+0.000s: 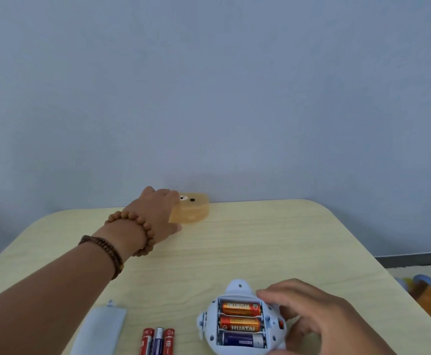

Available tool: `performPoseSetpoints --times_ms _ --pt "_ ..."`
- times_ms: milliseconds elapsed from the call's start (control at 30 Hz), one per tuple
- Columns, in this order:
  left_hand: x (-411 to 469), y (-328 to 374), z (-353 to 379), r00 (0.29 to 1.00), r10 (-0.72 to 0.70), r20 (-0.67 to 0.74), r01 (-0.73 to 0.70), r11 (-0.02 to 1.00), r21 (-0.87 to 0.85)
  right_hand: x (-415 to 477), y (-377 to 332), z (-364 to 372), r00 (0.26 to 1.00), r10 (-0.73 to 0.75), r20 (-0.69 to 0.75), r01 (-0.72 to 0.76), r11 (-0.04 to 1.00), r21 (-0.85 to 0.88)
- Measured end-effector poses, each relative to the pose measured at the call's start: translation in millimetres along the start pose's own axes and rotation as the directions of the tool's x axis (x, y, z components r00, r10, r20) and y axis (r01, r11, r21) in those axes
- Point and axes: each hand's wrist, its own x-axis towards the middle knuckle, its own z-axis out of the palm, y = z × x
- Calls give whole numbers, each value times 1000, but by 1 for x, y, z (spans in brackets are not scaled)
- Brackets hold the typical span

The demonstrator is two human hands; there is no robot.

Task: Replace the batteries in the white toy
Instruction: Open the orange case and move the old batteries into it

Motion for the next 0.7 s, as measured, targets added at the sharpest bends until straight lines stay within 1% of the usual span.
performPoseSetpoints --times_ms 167,233,367,467,533,633,700 --pt "-2 -3 -1 998 4 -57 -7 999 -53 1 -2 -2 1000 6 22 -5 999 -47" --pt "-5 -1 0 998 18 -65 -25 994 -106 0 -2 -4 1000 1 7 -1 999 -47" --pt "-21 6 1 995 73 -61 -84 979 -186 -6 -6 -9 999 -11 33 11 1000 0" --pt "-40 15 0 993 98 -68 -113 954 -277 -13 -9 -8 999 -9 48 11 999 -39" --pt "-54 21 1 991 114 -68 -131 933 -335 -17 -9 -6 999 -26 42 28 999 -34" --pt "-69 29 4 985 156 -68 -170 923 -345 -16 -4 0 997 -65 44 68 995 -79" --pt "-74 33 6 984 168 -66 -180 924 -338 -14 -4 1 997 -49 56 54 995 -86"
